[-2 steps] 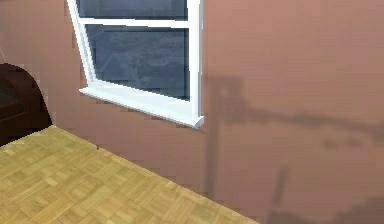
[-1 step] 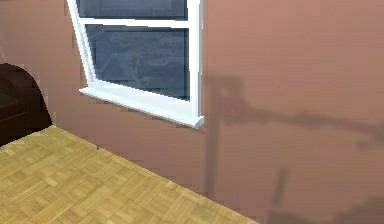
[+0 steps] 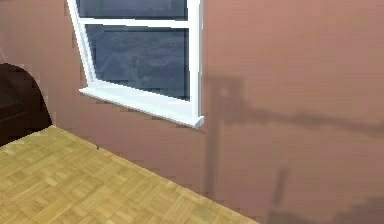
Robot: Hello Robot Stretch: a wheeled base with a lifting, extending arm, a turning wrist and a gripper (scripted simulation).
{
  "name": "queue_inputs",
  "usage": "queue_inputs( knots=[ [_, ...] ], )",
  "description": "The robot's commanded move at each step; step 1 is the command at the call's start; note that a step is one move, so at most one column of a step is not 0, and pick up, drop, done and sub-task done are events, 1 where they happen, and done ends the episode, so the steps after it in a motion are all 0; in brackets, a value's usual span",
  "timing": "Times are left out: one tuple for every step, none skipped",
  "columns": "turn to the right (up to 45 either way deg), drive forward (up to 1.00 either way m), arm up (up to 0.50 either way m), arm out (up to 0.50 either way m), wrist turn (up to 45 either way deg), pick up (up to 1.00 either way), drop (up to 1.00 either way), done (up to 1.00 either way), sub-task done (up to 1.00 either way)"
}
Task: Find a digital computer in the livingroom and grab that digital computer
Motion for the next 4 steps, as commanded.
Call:
queue_inputs(
  knots=[
    [0.0, 0.0, 0.0, 0.0, 45.0, 0.0, 0.0, 0.0, 0.0],
    [0.0, 0.0, -0.3, 0.0, 0.0, 0.0, 0.0, 0.0, 0.0],
    [0.0, 0.0, 0.0, 0.0, 0.0, 1.0, 0.0, 0.0, 0.0],
    [0.0, 0.0, 0.1, 0.0, 0.0, 0.0, 0.0, 0.0, 0.0]
  ],
)
